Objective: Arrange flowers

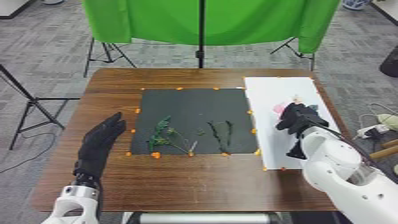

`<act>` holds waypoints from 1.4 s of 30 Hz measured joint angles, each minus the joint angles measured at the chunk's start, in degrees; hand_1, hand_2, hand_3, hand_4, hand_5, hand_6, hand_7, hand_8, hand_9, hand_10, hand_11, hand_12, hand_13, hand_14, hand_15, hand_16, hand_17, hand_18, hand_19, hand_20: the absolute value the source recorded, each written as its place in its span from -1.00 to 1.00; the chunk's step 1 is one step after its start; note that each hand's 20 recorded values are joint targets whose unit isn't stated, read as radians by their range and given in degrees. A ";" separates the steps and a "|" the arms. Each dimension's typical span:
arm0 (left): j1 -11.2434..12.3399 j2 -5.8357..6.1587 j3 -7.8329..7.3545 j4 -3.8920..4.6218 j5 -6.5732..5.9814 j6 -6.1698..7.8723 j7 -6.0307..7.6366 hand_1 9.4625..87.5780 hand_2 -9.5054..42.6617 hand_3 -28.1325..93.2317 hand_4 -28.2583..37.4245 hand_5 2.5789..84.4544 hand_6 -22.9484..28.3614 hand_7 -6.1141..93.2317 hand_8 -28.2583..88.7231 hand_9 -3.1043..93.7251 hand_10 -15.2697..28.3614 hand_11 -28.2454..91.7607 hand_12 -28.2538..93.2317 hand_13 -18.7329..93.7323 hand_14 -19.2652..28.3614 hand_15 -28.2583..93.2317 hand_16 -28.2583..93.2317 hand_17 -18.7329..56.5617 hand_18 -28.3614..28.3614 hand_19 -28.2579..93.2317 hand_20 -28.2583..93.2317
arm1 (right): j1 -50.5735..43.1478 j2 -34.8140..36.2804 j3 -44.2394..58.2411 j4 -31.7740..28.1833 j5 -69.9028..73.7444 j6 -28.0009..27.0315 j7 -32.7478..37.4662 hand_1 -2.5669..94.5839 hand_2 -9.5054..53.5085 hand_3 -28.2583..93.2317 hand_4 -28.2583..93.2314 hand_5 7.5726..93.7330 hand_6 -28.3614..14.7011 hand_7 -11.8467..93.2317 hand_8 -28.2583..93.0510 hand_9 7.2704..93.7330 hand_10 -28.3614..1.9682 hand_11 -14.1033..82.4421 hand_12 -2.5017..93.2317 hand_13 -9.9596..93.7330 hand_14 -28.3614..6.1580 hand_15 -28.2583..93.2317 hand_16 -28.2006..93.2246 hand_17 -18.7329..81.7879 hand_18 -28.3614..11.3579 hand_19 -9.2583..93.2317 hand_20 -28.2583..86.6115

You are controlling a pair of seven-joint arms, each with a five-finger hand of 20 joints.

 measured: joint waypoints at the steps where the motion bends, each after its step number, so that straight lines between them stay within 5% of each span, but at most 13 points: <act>1: 0.00 0.00 0.00 0.00 0.00 0.02 0.06 -0.66 -0.78 0.58 -0.82 -0.02 0.03 -0.72 -0.59 -0.10 0.27 -0.37 -0.29 -0.16 0.47 -0.37 -0.44 -0.48 0.42 -0.53 -0.25 | -0.15 0.00 -0.39 0.12 0.02 0.54 -0.30 -0.02 -1.00 0.51 -0.75 0.29 0.29 -0.52 -0.65 0.56 -0.06 -0.34 -0.50 0.89 0.40 0.42 0.00 0.62 -0.17 1.00 0.45; 3: 0.00 0.00 -0.02 0.00 0.00 0.04 0.17 -0.66 -0.78 0.58 -0.82 -0.02 0.02 -0.72 -0.59 -0.10 0.27 -0.37 -0.29 -0.16 0.47 -0.37 -0.44 -0.48 0.42 -0.52 -0.25 | -0.28 0.00 -1.13 0.26 -0.04 1.48 -0.75 0.04 -1.00 0.50 -0.78 0.35 0.30 -0.49 -0.65 0.60 -0.01 -0.34 -0.47 0.90 0.42 0.42 0.01 0.63 -0.15 1.00 0.46; 8: -0.02 0.00 -0.05 0.00 0.00 0.06 0.28 -0.65 -0.78 0.58 -0.82 -0.02 0.03 -0.71 -0.59 -0.10 0.27 -0.37 -0.30 -0.16 0.47 -0.37 -0.44 -0.48 0.42 -0.52 -0.25 | 0.10 0.01 -2.79 0.83 -1.33 5.26 -1.40 0.35 -1.00 0.27 -0.72 0.61 0.26 -0.43 -0.31 0.88 0.21 -0.55 -0.16 0.97 0.51 0.41 0.02 0.71 -0.07 1.00 0.49; 14: 0.09 0.00 -0.15 -0.03 0.00 0.16 0.54 -0.65 -0.78 0.58 -0.82 -0.01 0.03 -0.71 -0.59 -0.10 0.27 -0.36 -0.29 -0.15 0.46 -0.36 -0.44 -0.48 0.42 -0.52 -0.24 | -0.23 0.21 -4.99 1.97 -3.89 16.06 -2.20 0.40 -1.00 0.28 -0.74 0.69 0.27 -0.39 -0.31 0.97 0.23 -0.54 -0.12 1.00 0.56 0.43 0.02 0.76 -0.04 1.00 0.49; 17: 0.22 0.00 -0.23 -0.09 -0.05 0.62 1.19 -0.65 -0.76 0.57 -0.83 0.00 0.04 -0.71 -0.59 -0.09 0.27 -0.36 -0.29 -0.15 0.46 -0.36 -0.44 -0.47 0.42 -0.52 -0.25 | -0.45 0.60 -4.46 1.20 -4.05 16.92 -2.49 0.40 -1.00 0.29 -0.73 0.69 0.27 -0.38 -0.32 0.98 0.23 -0.54 -0.12 1.00 0.57 0.44 0.02 0.77 -0.03 1.00 0.50; 20: 0.54 0.00 -0.52 -0.24 -0.25 2.55 2.91 -0.67 -0.74 0.58 -0.86 0.01 0.04 -0.70 -0.59 -0.10 0.26 -0.36 -0.30 -0.16 0.43 -0.38 -0.45 -0.46 0.41 -0.52 -0.25 | 0.02 1.24 -4.08 -0.86 -4.03 16.93 -2.87 0.39 -1.00 0.29 -0.73 0.69 0.27 -0.38 -0.32 0.98 0.24 -0.54 -0.12 1.00 0.58 0.46 0.01 0.78 -0.03 1.00 0.53; 24: 1.16 0.37 -1.08 -0.60 -1.51 9.34 6.68 -0.78 -0.62 0.59 -1.00 0.01 0.03 -0.73 -0.60 -0.11 0.26 -0.40 -0.33 -0.18 0.38 -0.43 -0.45 -0.46 0.38 -0.53 -0.25 | 5.06 1.96 -7.85 -3.59 -2.72 17.35 -4.47 0.39 -1.00 0.30 -0.74 0.70 0.27 -0.38 -0.32 0.98 0.25 -0.54 -0.11 1.00 0.59 0.47 0.00 0.78 -0.03 1.00 0.54; 27: 1.84 0.50 -2.67 -1.10 -3.19 13.28 7.83 -0.83 -0.50 0.56 -1.00 0.01 0.05 -0.75 -0.60 -0.11 0.27 -0.40 -0.33 -0.19 0.37 -0.43 -0.45 -0.46 0.35 -0.53 -0.25 | 13.34 1.63 -15.48 -3.68 1.12 17.54 -8.17 0.39 -1.00 0.30 -0.74 0.70 0.27 -0.38 -0.32 0.98 0.25 -0.55 -0.11 1.00 0.59 0.47 0.00 0.78 -0.02 1.00 0.54; 30: 2.77 0.55 -4.76 -1.49 -3.98 13.71 7.81 -0.86 -0.32 0.52 -1.00 0.01 0.07 -0.77 -0.61 -0.10 0.28 -0.41 -0.34 -0.19 0.36 -0.43 -0.46 -0.46 0.34 -0.53 -0.26 | 22.79 -0.97 -24.02 -1.16 6.57 17.57 -14.14 0.38 -1.00 0.30 -0.74 0.70 0.28 -0.38 -0.32 0.97 0.27 -0.55 -0.11 1.00 0.59 0.47 0.00 0.78 -0.03 1.00 0.55; 33: 3.45 0.98 -5.33 -1.69 -4.37 13.71 7.73 -0.86 -0.16 0.48 -1.00 0.01 0.09 -0.79 -0.61 -0.10 0.29 -0.41 -0.35 -0.19 0.35 -0.44 -0.47 -0.46 0.33 -0.53 -0.26 | 31.06 -6.24 -31.36 4.04 10.59 17.47 -19.83 0.38 -1.00 0.30 -0.75 0.70 0.28 -0.38 -0.32 0.97 0.28 -0.55 -0.11 1.00 0.59 0.47 0.00 0.78 -0.03 1.00 0.56; 42: 3.55 1.99 -2.85 -1.69 -4.75 13.70 7.62 -0.84 -0.05 0.47 -1.00 0.00 0.10 -0.80 -0.61 -0.10 0.29 -0.40 -0.36 -0.19 0.34 -0.43 -0.48 -0.46 0.32 -0.52 -0.26 | 44.50 -23.23 -43.43 14.62 11.79 12.88 -23.07 0.38 -1.00 0.31 -0.77 0.68 0.30 -0.37 -0.33 0.96 0.30 -0.56 -0.12 1.00 0.58 0.47 0.01 0.77 -0.03 1.00 0.57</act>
